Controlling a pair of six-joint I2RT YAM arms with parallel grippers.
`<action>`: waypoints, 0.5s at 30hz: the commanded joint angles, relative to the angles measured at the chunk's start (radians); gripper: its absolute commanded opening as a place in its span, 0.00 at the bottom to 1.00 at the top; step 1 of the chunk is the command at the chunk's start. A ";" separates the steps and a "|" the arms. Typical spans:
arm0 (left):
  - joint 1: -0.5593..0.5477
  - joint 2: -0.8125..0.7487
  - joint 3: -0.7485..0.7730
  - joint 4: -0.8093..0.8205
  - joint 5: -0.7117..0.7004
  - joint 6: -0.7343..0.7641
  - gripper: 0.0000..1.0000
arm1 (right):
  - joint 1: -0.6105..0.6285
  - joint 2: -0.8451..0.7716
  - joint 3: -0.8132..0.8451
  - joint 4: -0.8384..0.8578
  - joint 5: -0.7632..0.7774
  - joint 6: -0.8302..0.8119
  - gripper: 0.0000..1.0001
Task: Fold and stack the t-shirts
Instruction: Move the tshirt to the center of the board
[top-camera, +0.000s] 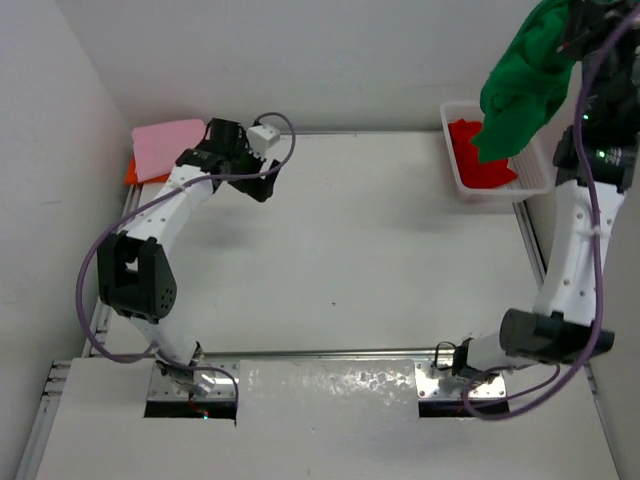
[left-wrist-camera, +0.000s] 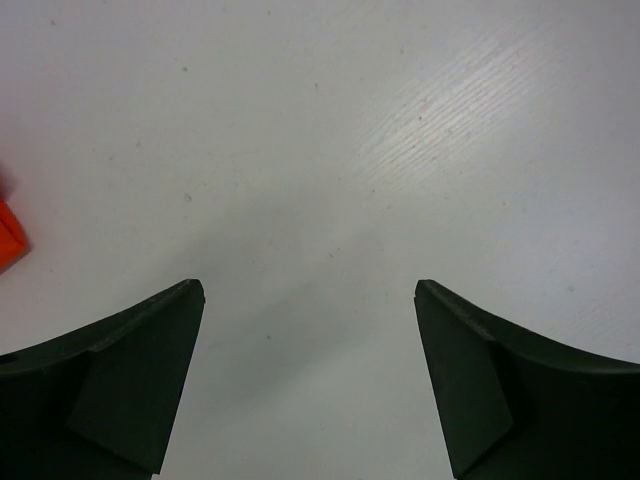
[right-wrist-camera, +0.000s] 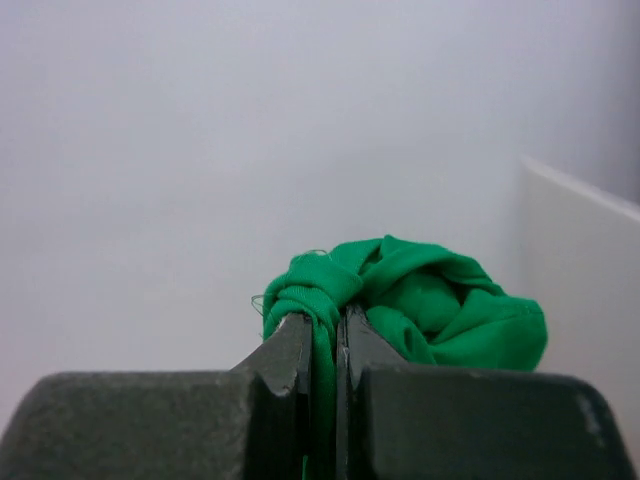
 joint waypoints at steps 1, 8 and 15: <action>0.034 -0.100 -0.015 0.088 0.020 -0.069 0.85 | 0.001 -0.145 0.000 0.290 -0.220 0.222 0.00; 0.206 -0.217 0.014 0.108 0.070 -0.151 0.85 | 0.134 -0.256 -0.115 0.476 -0.301 0.604 0.00; 0.208 -0.271 0.028 0.084 -0.008 -0.132 0.88 | 0.634 -0.060 -0.118 0.238 -0.254 0.457 0.00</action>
